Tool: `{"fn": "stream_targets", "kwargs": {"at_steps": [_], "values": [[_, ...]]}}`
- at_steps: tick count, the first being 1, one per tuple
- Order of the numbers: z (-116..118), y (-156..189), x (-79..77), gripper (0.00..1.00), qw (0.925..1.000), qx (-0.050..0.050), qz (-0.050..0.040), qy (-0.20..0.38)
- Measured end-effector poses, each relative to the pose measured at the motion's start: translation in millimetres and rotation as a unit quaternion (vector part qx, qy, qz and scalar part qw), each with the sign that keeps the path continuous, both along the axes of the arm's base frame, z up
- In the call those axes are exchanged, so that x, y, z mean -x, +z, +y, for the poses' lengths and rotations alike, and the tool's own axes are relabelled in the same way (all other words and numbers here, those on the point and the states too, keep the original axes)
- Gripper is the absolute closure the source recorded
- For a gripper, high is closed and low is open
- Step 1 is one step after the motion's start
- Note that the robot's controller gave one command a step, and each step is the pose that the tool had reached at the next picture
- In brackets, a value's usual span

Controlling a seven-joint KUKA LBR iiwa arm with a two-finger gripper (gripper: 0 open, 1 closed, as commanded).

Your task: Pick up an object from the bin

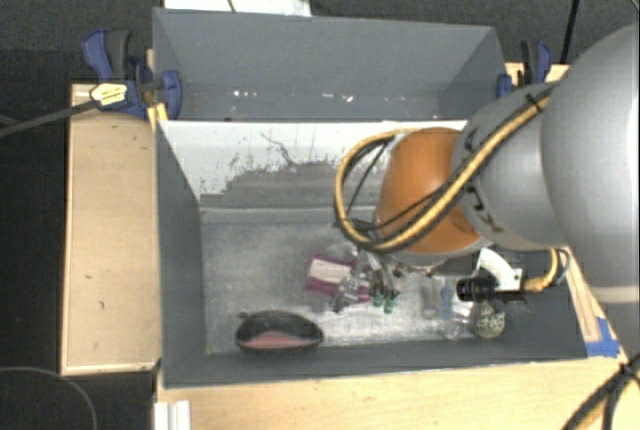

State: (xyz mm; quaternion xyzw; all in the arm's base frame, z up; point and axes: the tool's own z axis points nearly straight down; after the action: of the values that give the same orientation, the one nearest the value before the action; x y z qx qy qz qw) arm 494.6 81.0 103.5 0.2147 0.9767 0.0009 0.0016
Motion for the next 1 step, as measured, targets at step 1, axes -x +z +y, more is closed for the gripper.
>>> {"fn": "stream_targets", "kwargs": {"at_steps": [1], "values": [[0.1,20.8,-0.4,1.0,1.0,0.0,0.0,0.002]]}}
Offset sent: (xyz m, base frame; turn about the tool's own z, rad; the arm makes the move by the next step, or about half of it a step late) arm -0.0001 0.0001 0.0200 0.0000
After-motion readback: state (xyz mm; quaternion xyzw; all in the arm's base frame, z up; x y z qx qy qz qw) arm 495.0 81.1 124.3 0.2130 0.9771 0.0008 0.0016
